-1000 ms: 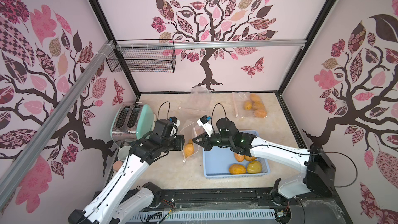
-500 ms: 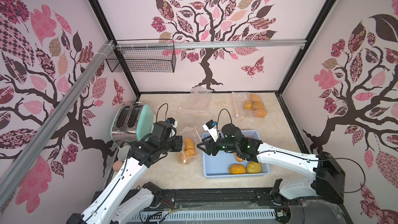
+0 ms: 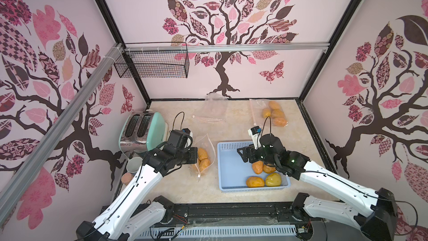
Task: Put the potatoes into a zipper bag and zip it
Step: Adjust the zipper food storage bag at the center of the board, then adjust the potato in the basket.
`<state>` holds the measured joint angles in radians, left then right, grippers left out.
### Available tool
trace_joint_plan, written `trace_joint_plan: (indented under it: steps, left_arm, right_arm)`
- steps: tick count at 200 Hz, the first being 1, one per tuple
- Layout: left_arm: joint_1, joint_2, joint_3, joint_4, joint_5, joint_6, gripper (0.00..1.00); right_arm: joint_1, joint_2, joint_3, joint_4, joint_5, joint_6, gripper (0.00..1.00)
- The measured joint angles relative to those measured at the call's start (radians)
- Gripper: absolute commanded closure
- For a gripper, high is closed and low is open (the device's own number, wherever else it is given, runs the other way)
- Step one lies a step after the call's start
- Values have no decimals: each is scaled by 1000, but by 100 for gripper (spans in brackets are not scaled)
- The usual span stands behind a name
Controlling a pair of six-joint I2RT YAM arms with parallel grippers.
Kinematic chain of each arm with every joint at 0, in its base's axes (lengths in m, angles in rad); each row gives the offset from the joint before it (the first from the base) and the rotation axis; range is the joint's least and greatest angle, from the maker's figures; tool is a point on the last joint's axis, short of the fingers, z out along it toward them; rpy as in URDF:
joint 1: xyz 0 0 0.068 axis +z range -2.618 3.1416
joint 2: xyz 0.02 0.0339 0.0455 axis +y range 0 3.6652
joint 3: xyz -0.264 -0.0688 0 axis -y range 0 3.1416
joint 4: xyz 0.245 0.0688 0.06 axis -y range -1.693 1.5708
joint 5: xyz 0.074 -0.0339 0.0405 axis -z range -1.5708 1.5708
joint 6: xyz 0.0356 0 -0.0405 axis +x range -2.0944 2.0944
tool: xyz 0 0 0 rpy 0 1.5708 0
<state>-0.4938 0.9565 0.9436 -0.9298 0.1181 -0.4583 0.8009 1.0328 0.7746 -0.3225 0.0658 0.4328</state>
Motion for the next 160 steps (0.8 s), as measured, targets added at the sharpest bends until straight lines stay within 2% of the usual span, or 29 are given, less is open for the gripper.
trace_joint_plan:
  steps: [34,97,160]
  left_arm:
    - [0,-2,-12,4,10,-6,100]
    - [0,-15,-21,8,16,-10,100]
    - [0,-17,-23,8,16,-12,100]
  right_arm:
    - [1,19,-22,-130,48,39,23]
    - [1,75,-97,-193,74,93,23]
    - [1,106,-113,-217,-31,107,20]
